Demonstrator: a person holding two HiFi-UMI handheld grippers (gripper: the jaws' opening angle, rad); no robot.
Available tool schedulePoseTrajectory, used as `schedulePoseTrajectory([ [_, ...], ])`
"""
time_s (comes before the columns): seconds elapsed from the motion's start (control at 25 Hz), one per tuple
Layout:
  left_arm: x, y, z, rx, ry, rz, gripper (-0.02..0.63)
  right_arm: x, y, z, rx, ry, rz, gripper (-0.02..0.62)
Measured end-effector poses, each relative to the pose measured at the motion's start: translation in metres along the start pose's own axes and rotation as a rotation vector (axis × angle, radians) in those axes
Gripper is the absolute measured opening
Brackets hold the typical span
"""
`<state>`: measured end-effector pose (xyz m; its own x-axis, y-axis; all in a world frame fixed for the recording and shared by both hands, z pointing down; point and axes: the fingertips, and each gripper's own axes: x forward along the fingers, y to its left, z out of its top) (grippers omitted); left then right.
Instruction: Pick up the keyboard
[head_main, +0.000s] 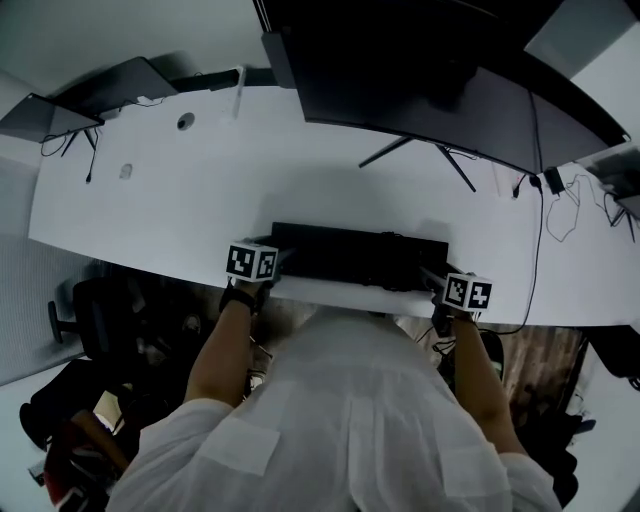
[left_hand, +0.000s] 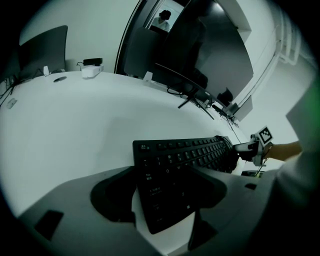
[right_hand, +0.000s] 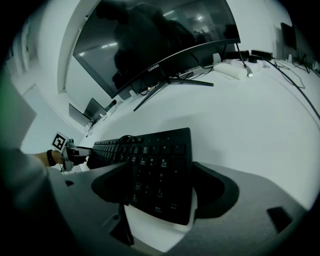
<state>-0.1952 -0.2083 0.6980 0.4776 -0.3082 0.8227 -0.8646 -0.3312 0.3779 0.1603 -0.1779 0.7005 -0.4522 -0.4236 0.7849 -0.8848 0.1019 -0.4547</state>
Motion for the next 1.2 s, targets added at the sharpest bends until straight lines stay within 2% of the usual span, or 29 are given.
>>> schedulePoseTrajectory([
  [0.16, 0.001, -0.001, 0.0, -0.011, -0.007, 0.005, 0.276, 0.002, 0.0, 0.002, 0.027, -0.012, -0.031, 0.387],
  [0.44, 0.003, -0.001, 0.002, -0.02, -0.055, 0.034, 0.284, 0.007, -0.001, -0.002, -0.029, 0.009, -0.136, 0.413],
  [0.56, 0.003, -0.001, 0.002, -0.027, -0.067, 0.041, 0.284, 0.006, -0.002, -0.001, -0.027, 0.012, -0.15, 0.41],
  [0.92, 0.0, -0.002, 0.002, -0.049, -0.035, 0.058, 0.284, 0.003, 0.002, -0.004, -0.006, 0.001, -0.164, 0.419],
  [1.2, -0.014, -0.006, 0.019, -0.082, -0.098, 0.073, 0.284, -0.005, 0.009, 0.004, -0.012, 0.002, -0.164, 0.432],
])
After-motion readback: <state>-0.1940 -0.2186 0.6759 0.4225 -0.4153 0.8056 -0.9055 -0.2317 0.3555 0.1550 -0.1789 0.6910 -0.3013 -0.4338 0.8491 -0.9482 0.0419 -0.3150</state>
